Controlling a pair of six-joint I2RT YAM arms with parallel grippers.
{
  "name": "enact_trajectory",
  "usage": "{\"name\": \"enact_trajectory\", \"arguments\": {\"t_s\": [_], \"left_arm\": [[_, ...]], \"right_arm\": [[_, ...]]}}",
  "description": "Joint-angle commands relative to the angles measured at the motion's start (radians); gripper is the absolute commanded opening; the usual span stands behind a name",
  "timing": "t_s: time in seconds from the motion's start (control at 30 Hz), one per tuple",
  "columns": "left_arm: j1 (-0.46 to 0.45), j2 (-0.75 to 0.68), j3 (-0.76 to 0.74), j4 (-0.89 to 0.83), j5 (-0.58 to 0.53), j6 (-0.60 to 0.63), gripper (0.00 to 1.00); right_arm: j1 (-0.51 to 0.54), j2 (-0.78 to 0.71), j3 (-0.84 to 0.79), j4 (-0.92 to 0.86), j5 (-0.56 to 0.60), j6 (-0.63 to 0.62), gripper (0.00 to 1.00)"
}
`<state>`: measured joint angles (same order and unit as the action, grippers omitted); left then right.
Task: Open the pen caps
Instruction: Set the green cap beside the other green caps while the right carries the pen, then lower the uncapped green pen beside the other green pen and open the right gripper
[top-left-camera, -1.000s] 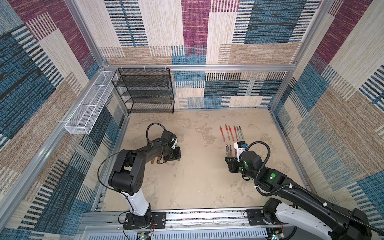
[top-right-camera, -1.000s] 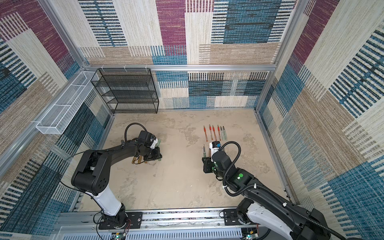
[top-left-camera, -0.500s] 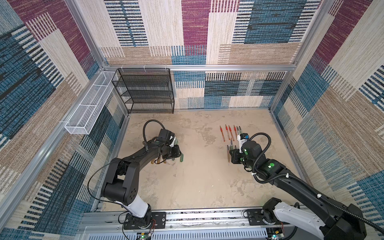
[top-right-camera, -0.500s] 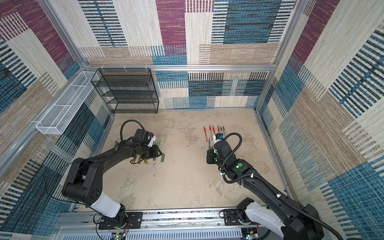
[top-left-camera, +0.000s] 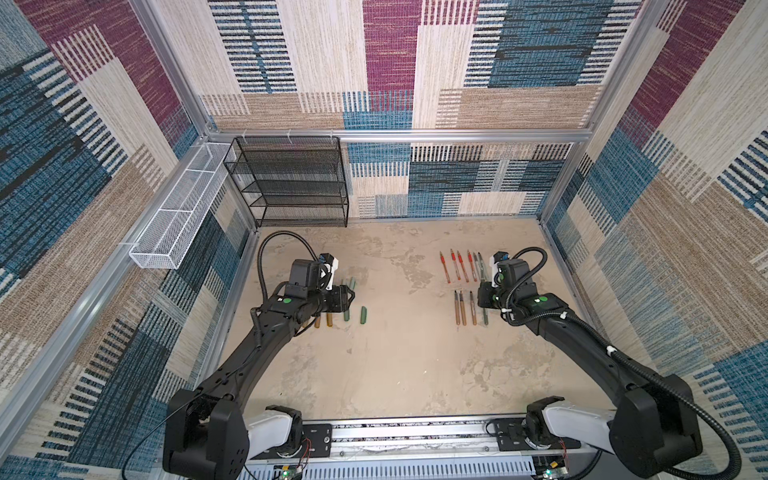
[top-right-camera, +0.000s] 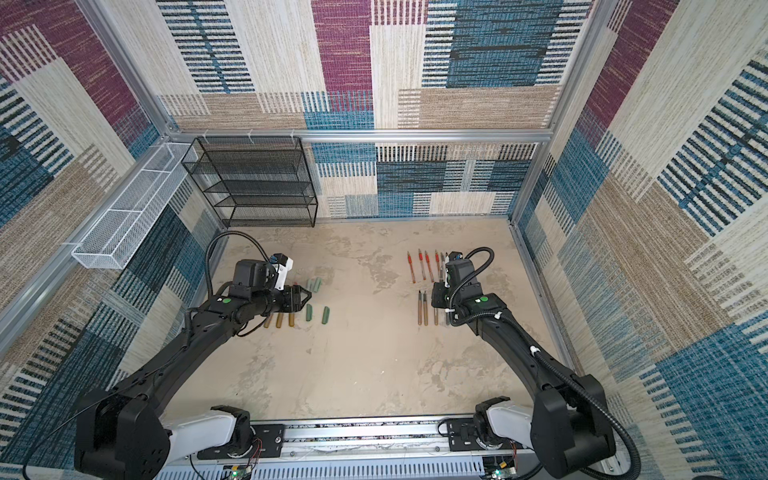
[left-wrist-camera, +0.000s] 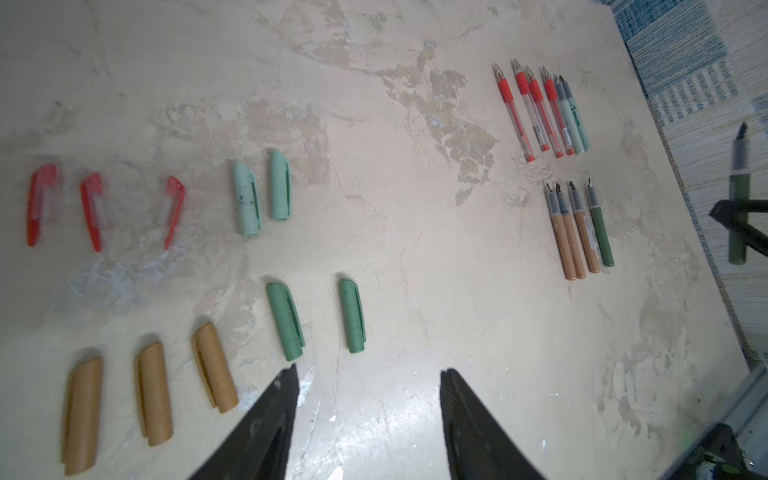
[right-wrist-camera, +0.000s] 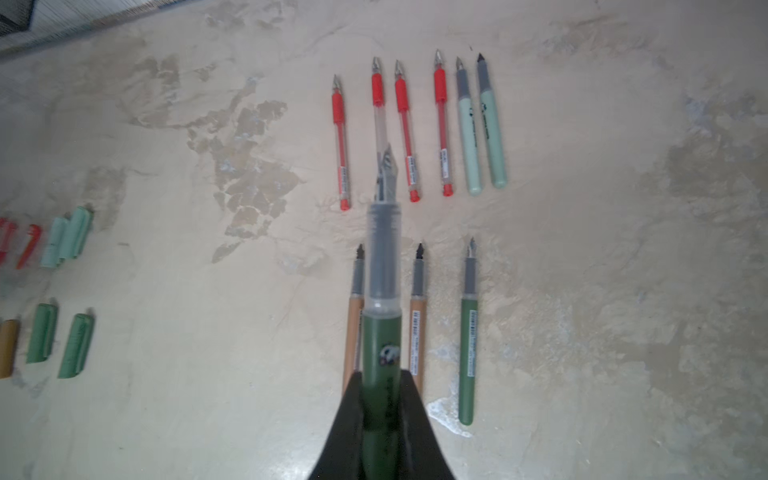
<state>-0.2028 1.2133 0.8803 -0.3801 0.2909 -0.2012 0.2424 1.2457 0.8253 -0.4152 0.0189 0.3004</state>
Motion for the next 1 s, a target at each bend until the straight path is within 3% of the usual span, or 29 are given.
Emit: {"name": "enact_trajectory", "arguments": {"t_s": [0.0,0.4,0.67,0.97], "left_arm": [[0.039,-0.038,-0.008,-0.003,-0.002,0.075,0.64],[0.282,-0.131,-0.024,0.004,0.033,0.068,0.79],[0.301,-0.129,-0.020,0.002,0.024,0.077,0.85],[0.304,-0.139,-0.034,0.016,0.017,0.081,0.86]], "right_arm": [[-0.043,0.043,0.002,0.019,-0.019,-0.054,0.00],[-0.163,0.236,-0.021,0.038,-0.048,-0.147,0.00],[-0.179,0.287,-0.025,0.062,-0.043,-0.180,0.06],[-0.180,0.321,-0.020,0.066,-0.034,-0.181,0.15]]}}
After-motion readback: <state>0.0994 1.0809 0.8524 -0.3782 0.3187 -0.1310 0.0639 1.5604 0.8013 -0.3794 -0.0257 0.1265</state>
